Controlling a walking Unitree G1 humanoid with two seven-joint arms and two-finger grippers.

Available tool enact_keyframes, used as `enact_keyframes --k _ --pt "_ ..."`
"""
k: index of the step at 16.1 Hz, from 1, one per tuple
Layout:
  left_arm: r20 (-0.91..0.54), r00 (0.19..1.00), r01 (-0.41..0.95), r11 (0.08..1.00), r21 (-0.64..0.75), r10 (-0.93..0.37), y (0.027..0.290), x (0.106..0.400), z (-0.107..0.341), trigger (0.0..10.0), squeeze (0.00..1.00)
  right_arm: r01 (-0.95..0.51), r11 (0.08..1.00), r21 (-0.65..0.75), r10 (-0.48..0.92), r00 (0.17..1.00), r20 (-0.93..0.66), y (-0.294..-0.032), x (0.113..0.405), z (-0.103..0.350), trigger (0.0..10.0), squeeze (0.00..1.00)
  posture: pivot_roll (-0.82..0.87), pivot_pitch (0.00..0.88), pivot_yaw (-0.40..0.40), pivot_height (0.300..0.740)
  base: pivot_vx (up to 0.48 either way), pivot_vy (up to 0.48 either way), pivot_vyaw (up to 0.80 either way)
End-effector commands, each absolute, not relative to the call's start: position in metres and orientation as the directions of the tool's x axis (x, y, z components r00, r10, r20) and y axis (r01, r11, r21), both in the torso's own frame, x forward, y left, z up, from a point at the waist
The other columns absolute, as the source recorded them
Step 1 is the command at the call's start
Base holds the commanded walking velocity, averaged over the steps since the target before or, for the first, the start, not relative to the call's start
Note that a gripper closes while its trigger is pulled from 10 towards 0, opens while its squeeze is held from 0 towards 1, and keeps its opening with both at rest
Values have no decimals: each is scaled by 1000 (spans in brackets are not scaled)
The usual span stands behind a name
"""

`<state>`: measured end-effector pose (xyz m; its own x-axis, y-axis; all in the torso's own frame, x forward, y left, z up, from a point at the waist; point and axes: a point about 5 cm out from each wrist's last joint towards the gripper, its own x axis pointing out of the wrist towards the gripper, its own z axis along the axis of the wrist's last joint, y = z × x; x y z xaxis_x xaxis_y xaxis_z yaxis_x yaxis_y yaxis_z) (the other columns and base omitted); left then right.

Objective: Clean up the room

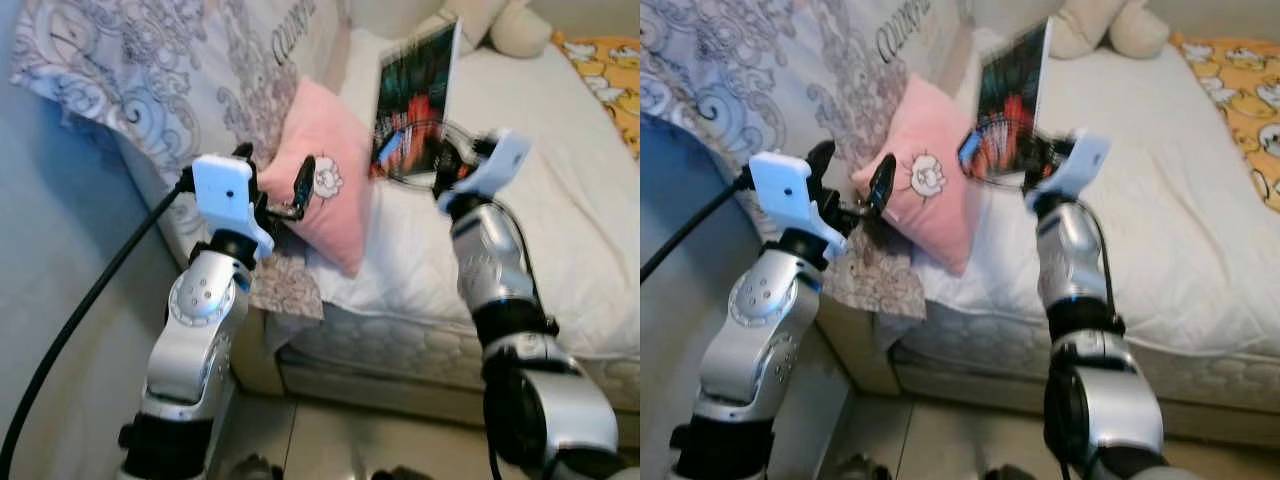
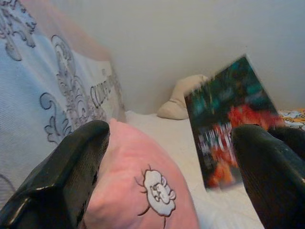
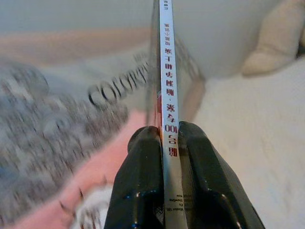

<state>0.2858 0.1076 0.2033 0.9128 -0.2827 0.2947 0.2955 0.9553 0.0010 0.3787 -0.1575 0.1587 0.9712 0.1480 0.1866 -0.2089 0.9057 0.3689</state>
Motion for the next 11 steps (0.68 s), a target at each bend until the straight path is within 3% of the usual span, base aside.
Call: enact_keyframes --k 1,6,9,11 --pt "284 908 315 949 18 -307 102 282 203 10000 0 -212 917 338 139 964 228 -159 377 167 0 0 34 0 37 740 379 -292 0" --pt "62 946 313 946 87 -319 103 284 167 10000 0 -182 952 245 142 975 170 -158 359 143 0 0 17 0 31 740 380 -289 0" --pt "79 930 348 930 114 -358 98 282 173 10000 0 -181 956 230 147 976 158 -157 347 134 0 0 8 0 36 740 381 -287 0" --pt "133 950 269 958 101 -281 104 287 183 10000 0 -235 933 271 188 964 190 -146 354 147 0 0 2 0 46 740 141 0 0"
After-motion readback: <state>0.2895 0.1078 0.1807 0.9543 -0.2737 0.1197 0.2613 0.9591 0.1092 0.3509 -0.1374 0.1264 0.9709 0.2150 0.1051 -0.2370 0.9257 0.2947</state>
